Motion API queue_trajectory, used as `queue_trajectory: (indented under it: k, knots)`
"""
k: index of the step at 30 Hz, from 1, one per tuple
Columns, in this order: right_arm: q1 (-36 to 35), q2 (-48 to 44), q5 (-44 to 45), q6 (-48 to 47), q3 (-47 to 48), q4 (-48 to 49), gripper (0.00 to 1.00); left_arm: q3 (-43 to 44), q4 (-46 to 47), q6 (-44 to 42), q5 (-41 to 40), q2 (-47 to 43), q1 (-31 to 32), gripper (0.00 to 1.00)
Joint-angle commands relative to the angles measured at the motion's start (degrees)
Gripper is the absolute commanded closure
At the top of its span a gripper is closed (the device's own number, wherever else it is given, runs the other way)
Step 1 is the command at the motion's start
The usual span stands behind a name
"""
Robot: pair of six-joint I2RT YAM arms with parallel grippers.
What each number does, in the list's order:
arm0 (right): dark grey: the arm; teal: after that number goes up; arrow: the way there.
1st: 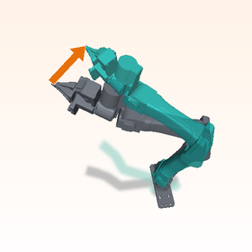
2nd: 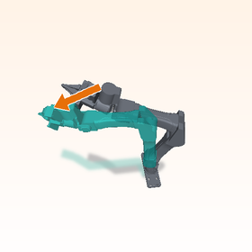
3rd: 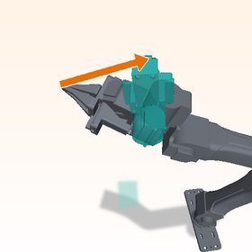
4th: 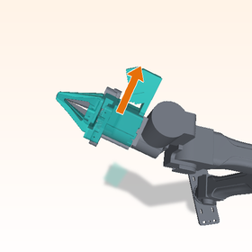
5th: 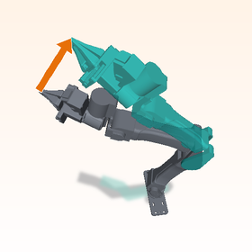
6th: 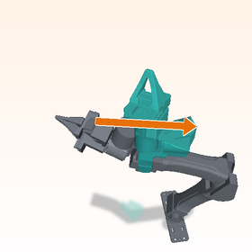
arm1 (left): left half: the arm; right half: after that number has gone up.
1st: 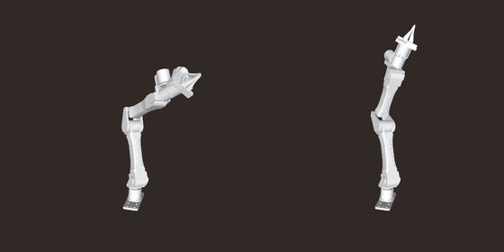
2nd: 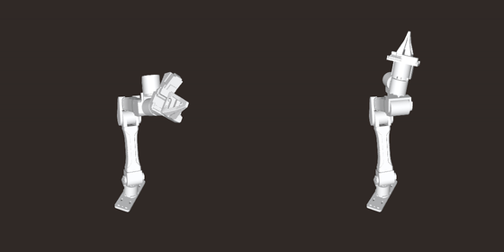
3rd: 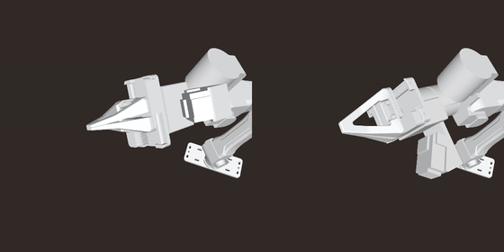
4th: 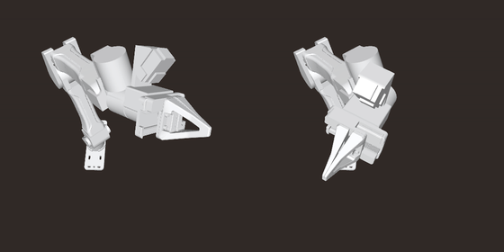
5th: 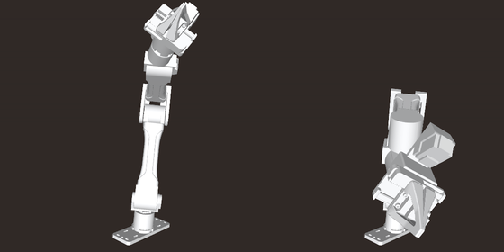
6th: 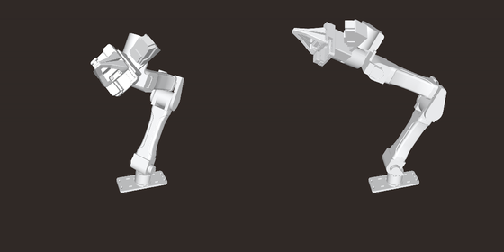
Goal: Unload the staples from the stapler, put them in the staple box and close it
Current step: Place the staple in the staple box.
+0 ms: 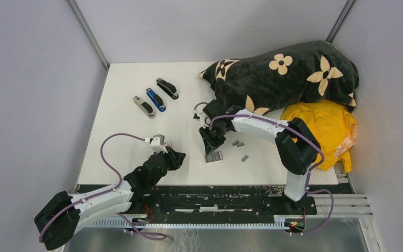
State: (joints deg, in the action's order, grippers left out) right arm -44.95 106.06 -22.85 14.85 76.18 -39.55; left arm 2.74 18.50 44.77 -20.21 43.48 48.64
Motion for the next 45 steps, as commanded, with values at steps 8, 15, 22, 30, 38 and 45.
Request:
queue_trajectory:
  k: [8, 15, 22, 30, 38, 45]
  knots:
    - [-1.95, 1.12, 3.68, 3.81, 1.69, 1.61, 0.77, -0.53, 1.89, -2.53, -3.04, 1.09, 0.23, 0.67]
    - [-2.42, 1.84, 5.26, 4.83, 1.93, 2.4, 0.77, -0.72, 2.3, -2.32, -3.17, 1.49, 0.14, 0.67]
    - [-2.6, 2.74, 5.73, 5.88, 1.89, 3.66, 0.77, -0.63, 2.59, -2.32, -3.1, 2.04, 0.11, 0.67]
    - [-2.82, 2.68, 7.64, 6.21, 1.6, 3.7, 0.76, -0.72, 2.77, -2.24, -3.08, 2.22, 0.13, 0.67]
    - [-3.04, 2.79, 8.42, 6.13, 1.25, 3.87, 0.76, -0.8, 2.84, -2.24, -3.13, 2.17, 0.11, 0.67]
    - [-3.2, 2.84, 9.04, 6.13, 1.03, 4.04, 0.76, -0.81, 2.86, -2.16, -3.08, 2.2, 0.11, 0.67]
